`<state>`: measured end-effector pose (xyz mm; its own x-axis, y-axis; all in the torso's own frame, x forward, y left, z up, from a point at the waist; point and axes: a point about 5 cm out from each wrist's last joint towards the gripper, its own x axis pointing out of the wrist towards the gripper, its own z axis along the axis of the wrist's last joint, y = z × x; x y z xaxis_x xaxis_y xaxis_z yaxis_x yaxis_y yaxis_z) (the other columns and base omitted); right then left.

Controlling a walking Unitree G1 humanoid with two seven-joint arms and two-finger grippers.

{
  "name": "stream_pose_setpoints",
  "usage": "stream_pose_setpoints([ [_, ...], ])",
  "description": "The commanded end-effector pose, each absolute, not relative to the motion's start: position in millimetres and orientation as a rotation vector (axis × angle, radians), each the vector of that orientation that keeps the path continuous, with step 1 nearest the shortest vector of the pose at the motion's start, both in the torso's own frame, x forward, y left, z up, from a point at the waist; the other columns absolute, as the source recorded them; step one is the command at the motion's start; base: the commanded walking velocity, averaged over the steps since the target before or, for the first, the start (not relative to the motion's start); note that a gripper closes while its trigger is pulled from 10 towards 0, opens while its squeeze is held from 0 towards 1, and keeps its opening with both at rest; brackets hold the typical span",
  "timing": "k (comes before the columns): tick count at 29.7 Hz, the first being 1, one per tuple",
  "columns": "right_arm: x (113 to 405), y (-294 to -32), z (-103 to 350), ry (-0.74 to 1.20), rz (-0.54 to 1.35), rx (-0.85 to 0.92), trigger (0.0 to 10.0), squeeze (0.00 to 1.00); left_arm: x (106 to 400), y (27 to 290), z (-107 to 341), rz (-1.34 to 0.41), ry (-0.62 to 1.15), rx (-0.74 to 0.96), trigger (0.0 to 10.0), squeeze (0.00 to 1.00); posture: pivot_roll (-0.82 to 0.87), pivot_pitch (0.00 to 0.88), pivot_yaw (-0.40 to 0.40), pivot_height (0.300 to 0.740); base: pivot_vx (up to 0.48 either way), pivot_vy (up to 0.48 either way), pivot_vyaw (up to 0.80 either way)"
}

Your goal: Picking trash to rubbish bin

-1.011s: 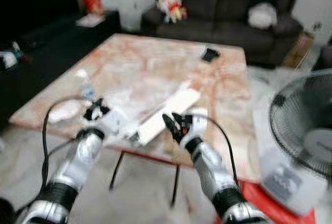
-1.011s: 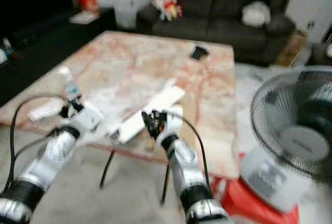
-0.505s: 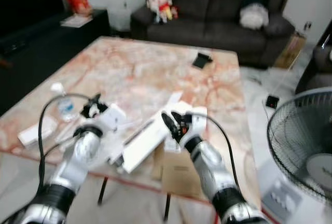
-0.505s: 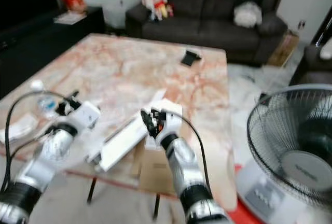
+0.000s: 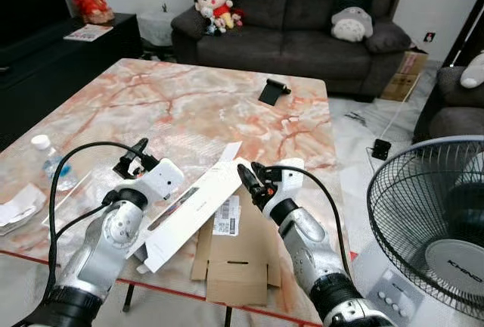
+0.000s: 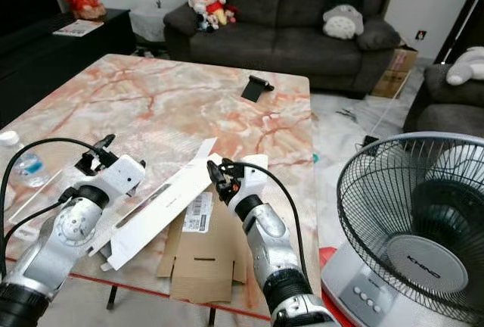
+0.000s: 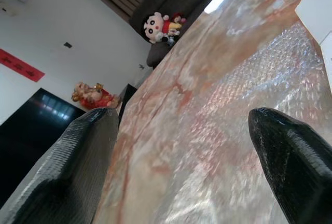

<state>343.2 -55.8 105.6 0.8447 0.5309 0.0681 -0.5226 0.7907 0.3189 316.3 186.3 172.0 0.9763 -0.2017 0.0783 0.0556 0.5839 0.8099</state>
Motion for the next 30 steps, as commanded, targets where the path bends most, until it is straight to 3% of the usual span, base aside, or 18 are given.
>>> stream_pose_setpoints([
  [1,343,-50,110,0.018,0.582,0.342,10.0,0.00,313,189,176,-0.171,-0.130,0.950,10.0,0.00,0.01,0.040,-0.046,0.740,0.000,0.000,0.00],
  [8,343,-49,109,0.025,0.587,0.343,10.0,0.00,305,203,165,-0.277,0.151,1.057,10.0,0.00,0.01,0.041,-0.051,0.740,0.000,0.000,0.00],
  [14,343,-49,108,0.027,0.589,0.342,10.0,0.00,303,201,151,-0.348,0.255,1.056,10.0,0.00,0.01,0.039,-0.050,0.740,0.000,0.000,0.00],
  [30,342,-50,107,0.031,0.585,0.344,10.0,0.00,323,203,143,-0.316,0.304,1.024,10.0,0.00,0.00,0.045,-0.049,0.740,0.000,0.000,0.00],
])
